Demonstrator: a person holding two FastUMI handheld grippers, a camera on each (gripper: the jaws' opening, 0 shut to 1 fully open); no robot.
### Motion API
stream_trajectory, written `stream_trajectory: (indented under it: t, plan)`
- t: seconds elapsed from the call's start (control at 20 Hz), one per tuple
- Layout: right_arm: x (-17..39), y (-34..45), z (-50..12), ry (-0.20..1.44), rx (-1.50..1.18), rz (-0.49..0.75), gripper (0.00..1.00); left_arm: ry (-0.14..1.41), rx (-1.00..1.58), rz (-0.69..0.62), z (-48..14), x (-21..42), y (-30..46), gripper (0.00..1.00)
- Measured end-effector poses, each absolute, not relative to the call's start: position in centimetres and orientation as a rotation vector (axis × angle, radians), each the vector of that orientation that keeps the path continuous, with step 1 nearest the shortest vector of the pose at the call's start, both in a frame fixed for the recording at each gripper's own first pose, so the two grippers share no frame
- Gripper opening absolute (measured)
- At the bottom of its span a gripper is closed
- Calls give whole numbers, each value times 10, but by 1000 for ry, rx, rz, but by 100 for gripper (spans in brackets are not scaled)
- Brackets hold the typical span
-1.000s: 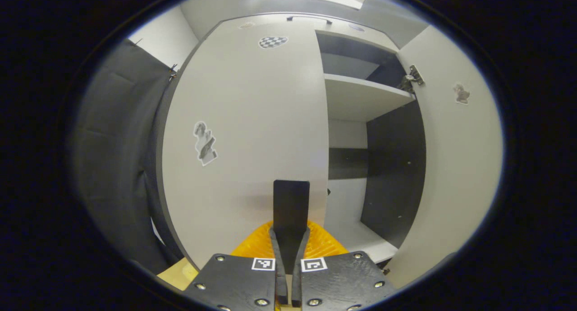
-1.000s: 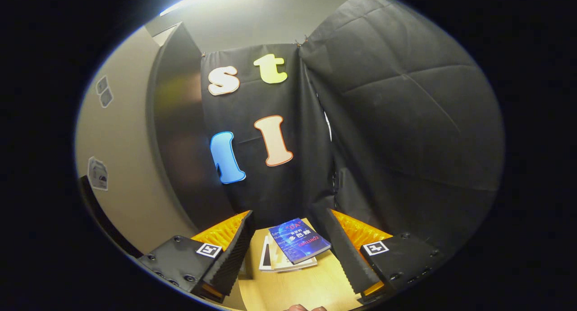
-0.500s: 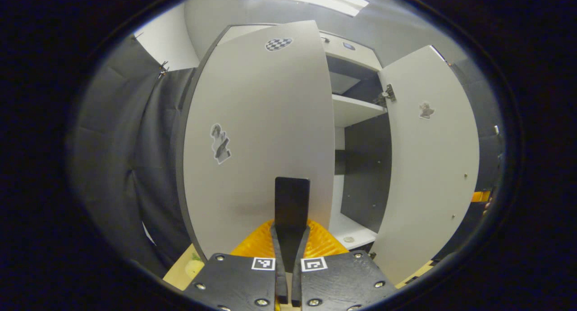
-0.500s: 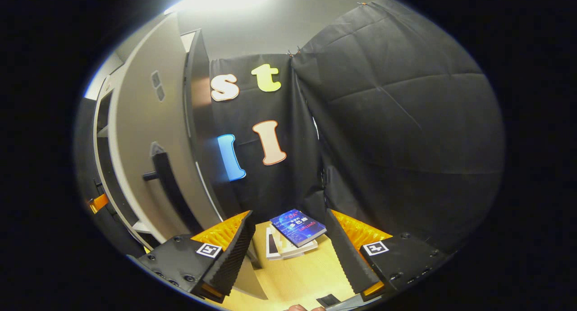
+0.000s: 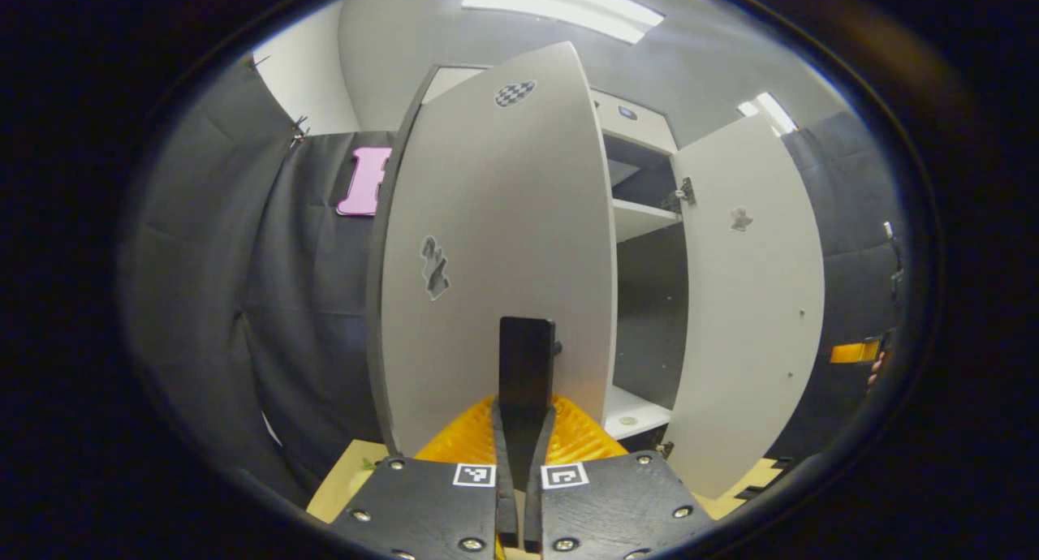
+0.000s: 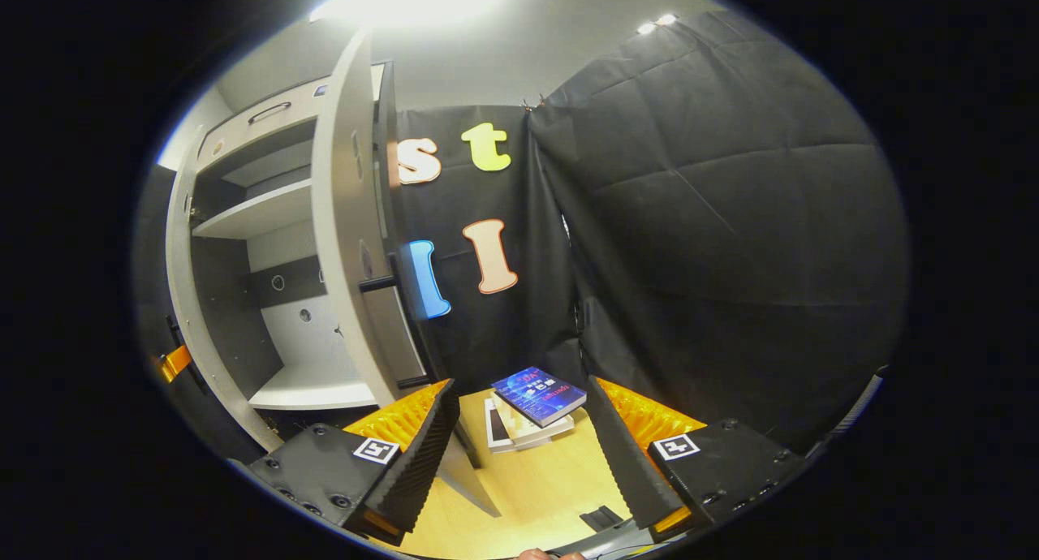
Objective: Open the right door of the double-door shoe cabinet with the right hand, and open the left door with the left hand.
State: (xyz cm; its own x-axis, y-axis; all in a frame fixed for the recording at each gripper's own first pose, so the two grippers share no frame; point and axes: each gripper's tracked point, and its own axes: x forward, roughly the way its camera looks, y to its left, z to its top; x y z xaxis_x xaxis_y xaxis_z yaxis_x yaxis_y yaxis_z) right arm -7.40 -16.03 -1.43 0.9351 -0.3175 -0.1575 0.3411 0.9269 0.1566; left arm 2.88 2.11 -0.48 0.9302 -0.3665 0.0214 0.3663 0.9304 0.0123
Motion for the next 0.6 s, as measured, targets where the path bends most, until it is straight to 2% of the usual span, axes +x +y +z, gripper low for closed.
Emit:
stream_trajectory:
  t: [0.15, 0.2, 0.25, 0.3, 0.6]
  plan:
    - [-78, -148, -12, 121, 175, -325, 98, -26, -5, -365, -2, 24, 44, 5]
    - [-80, -143, -14, 124, 174, -320, 92, -29, 8, -354, -2, 20, 52, 5]
    - [-81, -140, -15, 127, 174, -315, 98, -31, 17, -342, -2, 18, 59, 5]
    - [-83, -136, -15, 129, 176, -311, 92, -33, 16, -327, 0, 16, 69, 5]
    - [-85, -115, -10, 109, 188, -276, 92, -16, 28, -303, 1, 11, 107, 4]
